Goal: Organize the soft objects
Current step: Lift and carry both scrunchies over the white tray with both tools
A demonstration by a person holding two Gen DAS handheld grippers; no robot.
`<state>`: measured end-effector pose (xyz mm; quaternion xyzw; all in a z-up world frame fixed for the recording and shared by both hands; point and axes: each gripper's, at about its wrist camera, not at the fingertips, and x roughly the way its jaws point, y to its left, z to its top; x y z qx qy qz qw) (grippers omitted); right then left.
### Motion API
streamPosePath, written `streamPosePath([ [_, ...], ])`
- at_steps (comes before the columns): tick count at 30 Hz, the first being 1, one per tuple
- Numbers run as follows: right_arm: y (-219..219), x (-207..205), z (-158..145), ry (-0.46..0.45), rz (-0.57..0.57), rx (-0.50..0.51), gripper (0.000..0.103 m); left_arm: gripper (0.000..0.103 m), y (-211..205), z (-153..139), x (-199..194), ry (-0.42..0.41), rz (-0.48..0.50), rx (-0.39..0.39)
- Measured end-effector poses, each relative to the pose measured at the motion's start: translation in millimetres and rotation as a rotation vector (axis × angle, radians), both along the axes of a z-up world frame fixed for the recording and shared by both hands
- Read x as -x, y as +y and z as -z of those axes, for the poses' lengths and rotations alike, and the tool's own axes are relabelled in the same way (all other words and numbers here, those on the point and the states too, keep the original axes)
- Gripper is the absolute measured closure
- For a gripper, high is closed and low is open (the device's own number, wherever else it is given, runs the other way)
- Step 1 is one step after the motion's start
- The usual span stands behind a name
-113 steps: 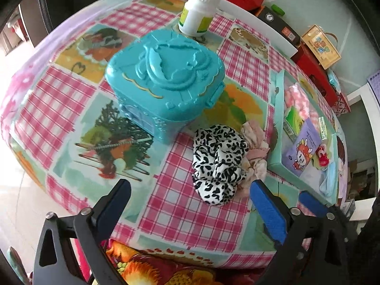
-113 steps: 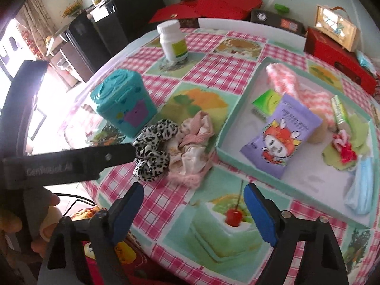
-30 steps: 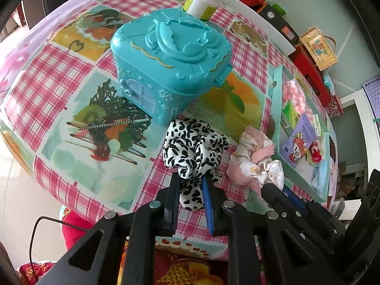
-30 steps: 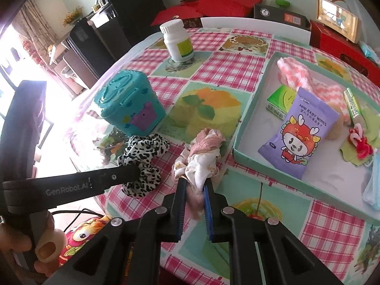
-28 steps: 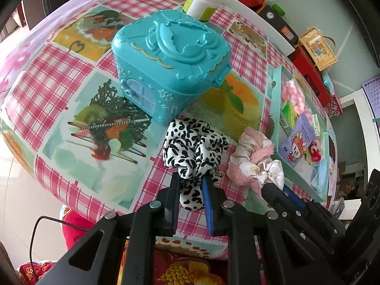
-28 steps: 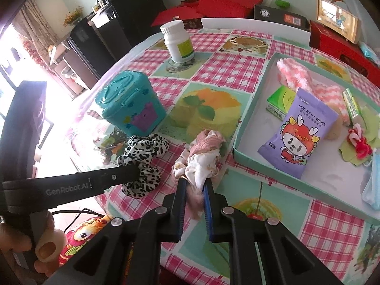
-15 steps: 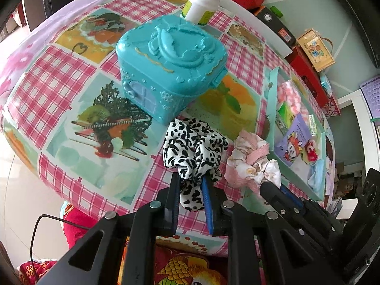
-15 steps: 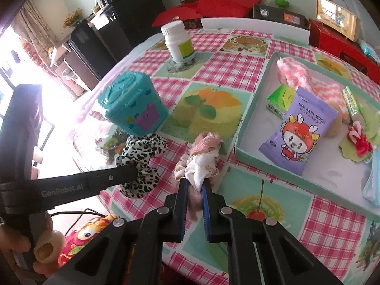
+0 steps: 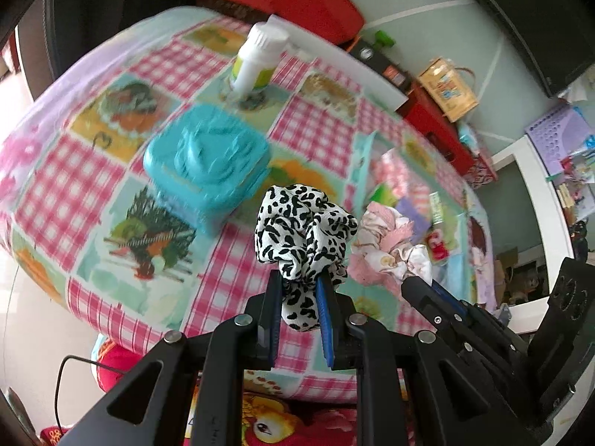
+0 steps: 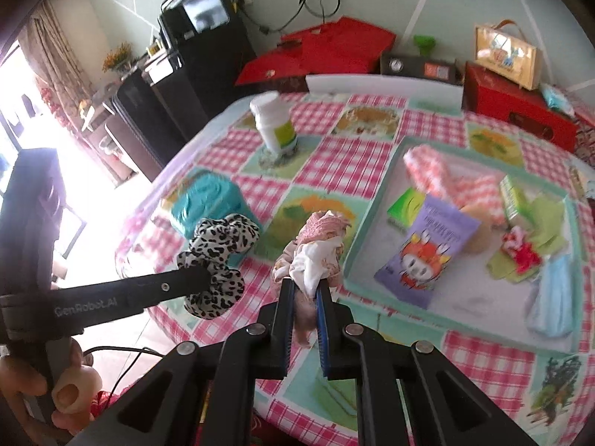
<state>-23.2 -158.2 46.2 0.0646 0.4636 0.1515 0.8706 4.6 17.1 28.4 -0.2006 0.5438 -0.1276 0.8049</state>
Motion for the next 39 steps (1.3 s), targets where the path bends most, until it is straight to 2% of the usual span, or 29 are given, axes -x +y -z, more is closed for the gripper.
streamPosePath([
  [7,-21,3,-25,-0.057,0.057,0.003,0.091,0.085,-11,-32,-1,-0.088,0.036,-0.002],
  [17,-54,6,-34,-0.08,0.132,-0.015,0.091,0.085,-43,-52,-11,-0.155,0.109,-0.01],
  [28,-104,9,-28,-0.069,0.251,-0.025,0.091,0.085,-84,-42,-21,-0.156,0.201,-0.026],
  [39,-156,9,-6,-0.021,0.376,-0.043,0.091,0.085,-112,-19,-40,-0.116,0.256,-0.046],
])
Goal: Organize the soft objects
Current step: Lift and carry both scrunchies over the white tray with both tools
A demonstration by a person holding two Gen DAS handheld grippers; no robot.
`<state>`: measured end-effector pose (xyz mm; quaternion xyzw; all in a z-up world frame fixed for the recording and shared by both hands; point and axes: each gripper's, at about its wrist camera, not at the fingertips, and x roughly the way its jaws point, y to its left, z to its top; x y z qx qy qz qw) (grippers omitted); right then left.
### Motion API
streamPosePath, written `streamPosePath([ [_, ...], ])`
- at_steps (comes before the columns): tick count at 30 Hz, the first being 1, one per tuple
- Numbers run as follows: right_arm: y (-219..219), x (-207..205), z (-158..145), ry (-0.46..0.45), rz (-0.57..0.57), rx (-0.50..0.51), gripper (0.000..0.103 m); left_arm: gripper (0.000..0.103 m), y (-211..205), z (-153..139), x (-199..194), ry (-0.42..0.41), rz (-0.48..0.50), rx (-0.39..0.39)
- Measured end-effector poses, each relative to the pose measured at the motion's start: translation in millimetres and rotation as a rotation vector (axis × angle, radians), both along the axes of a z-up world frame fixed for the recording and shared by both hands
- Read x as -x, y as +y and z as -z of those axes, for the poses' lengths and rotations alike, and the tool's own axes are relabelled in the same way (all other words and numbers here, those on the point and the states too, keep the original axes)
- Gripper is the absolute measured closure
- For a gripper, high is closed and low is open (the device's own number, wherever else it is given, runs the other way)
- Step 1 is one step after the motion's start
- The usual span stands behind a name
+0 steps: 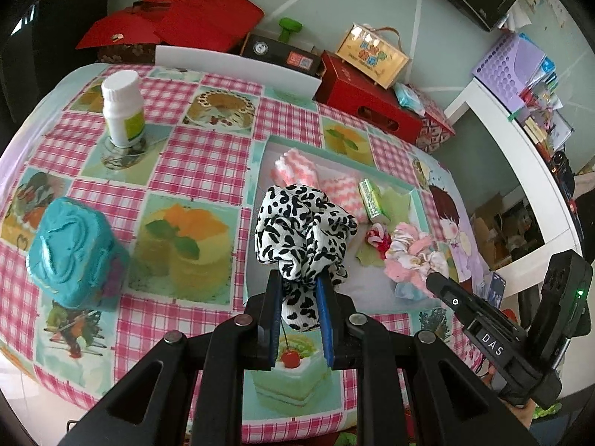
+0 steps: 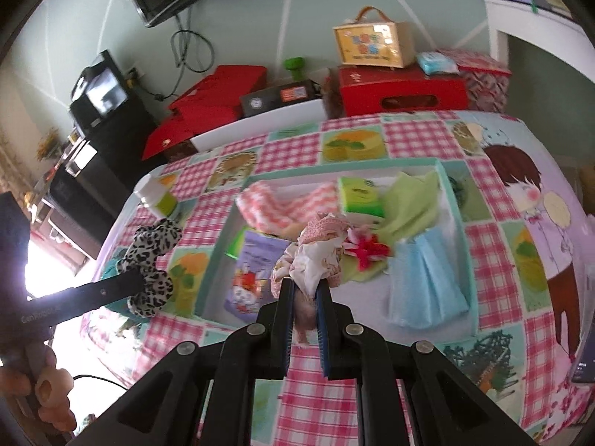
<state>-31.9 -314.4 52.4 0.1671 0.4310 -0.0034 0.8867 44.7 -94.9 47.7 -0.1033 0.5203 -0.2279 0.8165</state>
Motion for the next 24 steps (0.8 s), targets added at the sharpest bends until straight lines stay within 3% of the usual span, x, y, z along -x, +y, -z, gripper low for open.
streamPosePath([
  [24,-33,-16,28,0.037,0.062,-0.012,0.091,0.085,-86,21,-23,0.011,0.171,-0.034],
])
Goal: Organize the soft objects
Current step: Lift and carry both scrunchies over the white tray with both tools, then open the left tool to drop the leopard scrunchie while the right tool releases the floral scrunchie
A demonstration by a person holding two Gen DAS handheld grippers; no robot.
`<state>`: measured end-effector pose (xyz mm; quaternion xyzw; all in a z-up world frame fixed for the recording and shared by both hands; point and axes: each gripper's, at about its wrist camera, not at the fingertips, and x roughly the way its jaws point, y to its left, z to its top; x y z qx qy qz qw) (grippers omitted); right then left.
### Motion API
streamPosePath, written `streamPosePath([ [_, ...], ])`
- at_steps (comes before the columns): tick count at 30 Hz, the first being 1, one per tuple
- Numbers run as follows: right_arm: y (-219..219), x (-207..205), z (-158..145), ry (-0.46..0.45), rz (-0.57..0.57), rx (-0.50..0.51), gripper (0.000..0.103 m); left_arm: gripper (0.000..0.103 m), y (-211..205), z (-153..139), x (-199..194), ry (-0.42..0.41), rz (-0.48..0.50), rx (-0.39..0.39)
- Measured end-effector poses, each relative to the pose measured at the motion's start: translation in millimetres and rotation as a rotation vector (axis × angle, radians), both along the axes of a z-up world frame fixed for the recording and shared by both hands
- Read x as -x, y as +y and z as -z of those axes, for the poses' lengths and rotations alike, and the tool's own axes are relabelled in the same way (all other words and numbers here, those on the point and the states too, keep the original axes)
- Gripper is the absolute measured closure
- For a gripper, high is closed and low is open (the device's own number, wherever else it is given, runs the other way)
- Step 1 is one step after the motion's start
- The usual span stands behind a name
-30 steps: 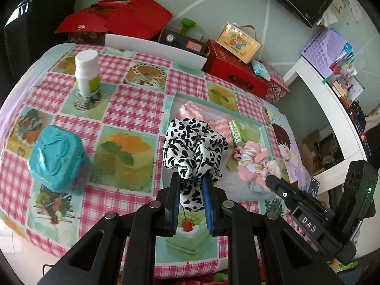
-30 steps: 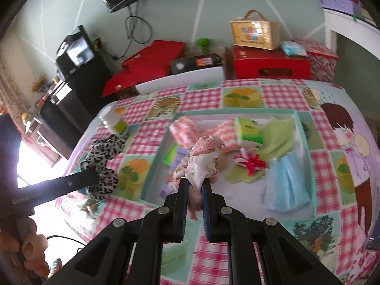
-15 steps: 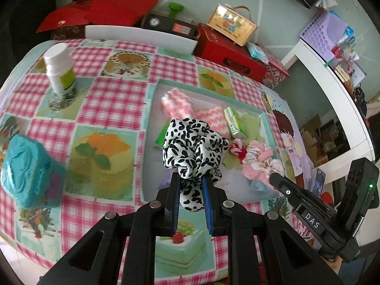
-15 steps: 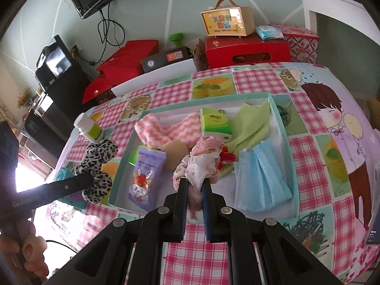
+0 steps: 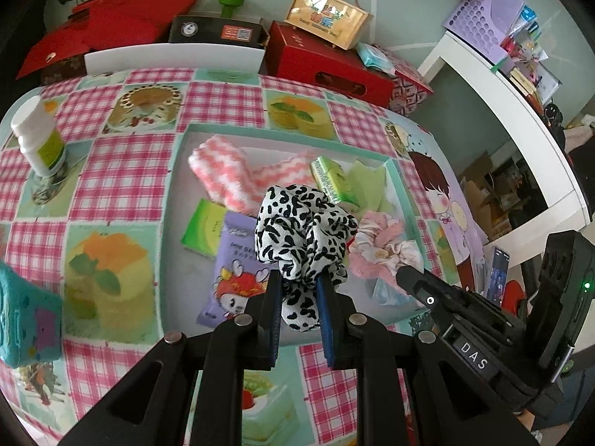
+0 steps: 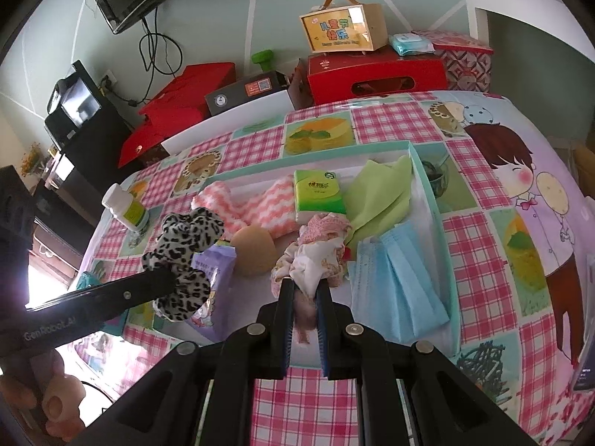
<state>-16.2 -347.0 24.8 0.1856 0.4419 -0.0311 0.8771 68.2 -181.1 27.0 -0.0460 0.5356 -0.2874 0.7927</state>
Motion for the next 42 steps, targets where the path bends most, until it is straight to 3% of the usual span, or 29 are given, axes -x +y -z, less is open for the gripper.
streamPosePath([
  [14,-8,-9,10,0.01,0.009,-0.018,0.091,0.084,-23,15,-8,0.014,0.039,-0.021],
  [30,-8,-11,35,0.092,0.013,-0.038,0.088,0.084,-24,38,-8,0.075,0.042,-0.056],
  [37,-4,-11,36,0.114,0.002,-0.007,0.087,0.071,-21,37,-6,0.091,0.035,-0.068],
  [42,0,-11,31,0.124,-0.006,0.032,0.086,0.071,-13,27,-3,0.082,0.025,-0.061],
])
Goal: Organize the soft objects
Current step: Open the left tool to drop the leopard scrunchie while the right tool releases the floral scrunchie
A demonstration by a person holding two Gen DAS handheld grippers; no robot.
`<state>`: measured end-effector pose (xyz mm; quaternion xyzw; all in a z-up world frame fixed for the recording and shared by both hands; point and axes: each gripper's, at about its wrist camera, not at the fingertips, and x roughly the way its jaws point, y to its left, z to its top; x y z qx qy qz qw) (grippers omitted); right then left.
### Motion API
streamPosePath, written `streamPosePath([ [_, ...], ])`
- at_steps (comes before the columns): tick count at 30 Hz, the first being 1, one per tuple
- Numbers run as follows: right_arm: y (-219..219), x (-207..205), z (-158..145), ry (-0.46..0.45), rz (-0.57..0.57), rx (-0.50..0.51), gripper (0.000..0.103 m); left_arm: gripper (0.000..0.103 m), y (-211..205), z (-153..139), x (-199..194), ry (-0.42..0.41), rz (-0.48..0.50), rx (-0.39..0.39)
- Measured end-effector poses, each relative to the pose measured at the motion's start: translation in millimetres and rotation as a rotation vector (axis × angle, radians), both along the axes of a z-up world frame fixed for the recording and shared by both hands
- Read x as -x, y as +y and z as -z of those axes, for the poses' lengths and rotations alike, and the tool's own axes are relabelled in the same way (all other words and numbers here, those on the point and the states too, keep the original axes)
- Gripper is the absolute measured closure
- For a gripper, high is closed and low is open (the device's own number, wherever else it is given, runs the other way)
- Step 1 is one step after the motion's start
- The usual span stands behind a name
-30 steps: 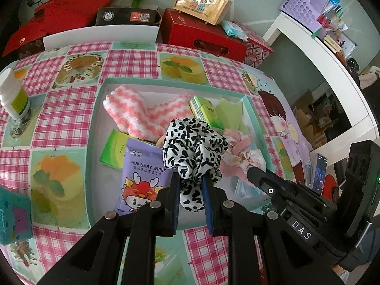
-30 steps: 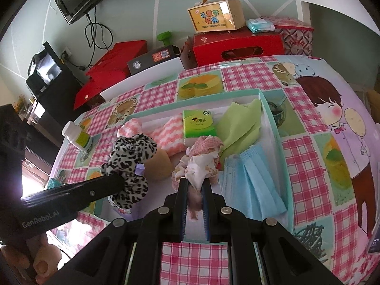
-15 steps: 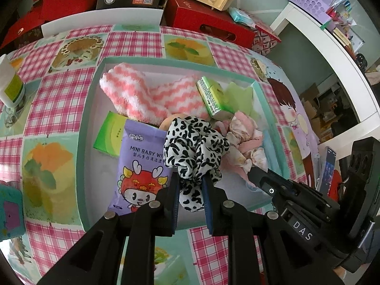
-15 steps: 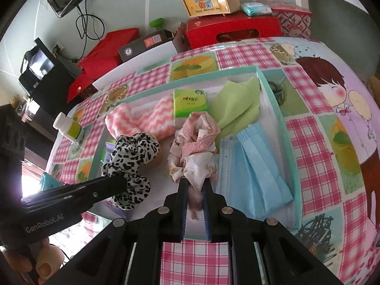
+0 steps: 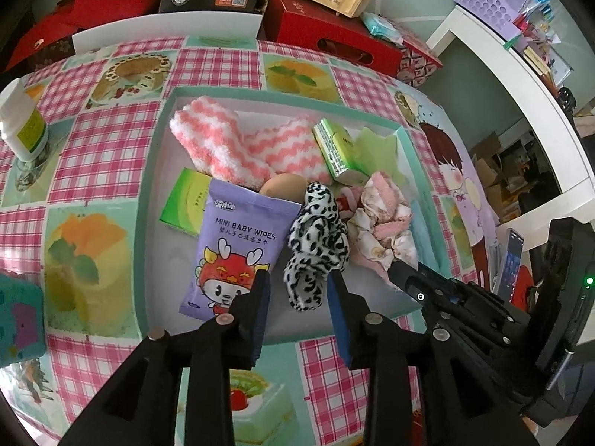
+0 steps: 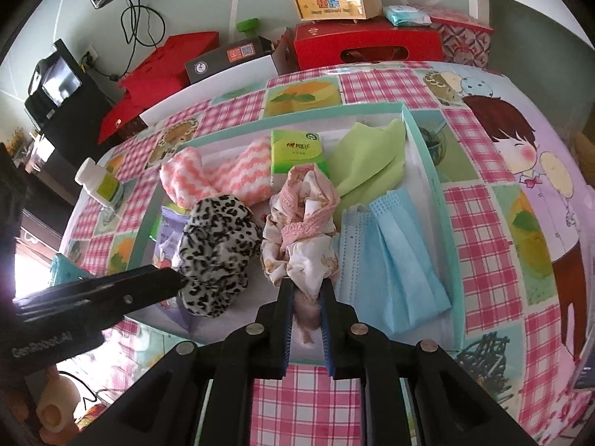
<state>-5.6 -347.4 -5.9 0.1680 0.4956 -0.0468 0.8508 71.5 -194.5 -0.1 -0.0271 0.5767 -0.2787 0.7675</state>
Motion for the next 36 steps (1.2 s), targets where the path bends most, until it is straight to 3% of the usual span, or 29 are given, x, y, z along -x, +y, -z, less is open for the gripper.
streamPosePath([
  [5,6,2,-5,0.011,-0.011,0.029,0.085,0.069,12,-9,1,-0.015,-0.025,-0.001],
  [8,8,2,-8,0.015,-0.01,0.048,0.074,0.056,18,-12,0,-0.024,-0.045,-0.017],
  [10,9,1,-9,0.018,-0.011,0.055,0.071,0.054,24,-14,-1,-0.036,-0.064,-0.04],
  [12,10,1,-10,0.021,-0.011,0.062,0.062,0.052,30,-14,-2,-0.043,-0.084,-0.058],
  [14,11,2,-10,0.023,-0.009,0.069,0.044,0.04,37,-13,-3,-0.044,-0.104,-0.067],
  [16,11,1,-10,0.025,-0.003,0.075,0.041,0.032,42,-11,-5,-0.054,-0.127,-0.085],
  [27,-1,1,-2,0.065,0.063,0.078,0.017,0.028,61,-2,-11,-0.092,-0.197,-0.17],
  [31,-1,0,-2,0.065,0.067,0.092,0.016,0.006,64,1,-13,-0.126,-0.225,-0.199],
  [33,-1,0,-1,0.062,0.065,0.099,0.01,0.006,65,1,-13,-0.147,-0.233,-0.217],
  [34,0,-1,-1,0.06,0.065,0.104,0.0,0.006,66,3,-14,-0.145,-0.234,-0.225],
  [36,2,-1,-1,0.057,0.064,0.118,0.0,0.006,67,6,-16,-0.135,-0.237,-0.231],
])
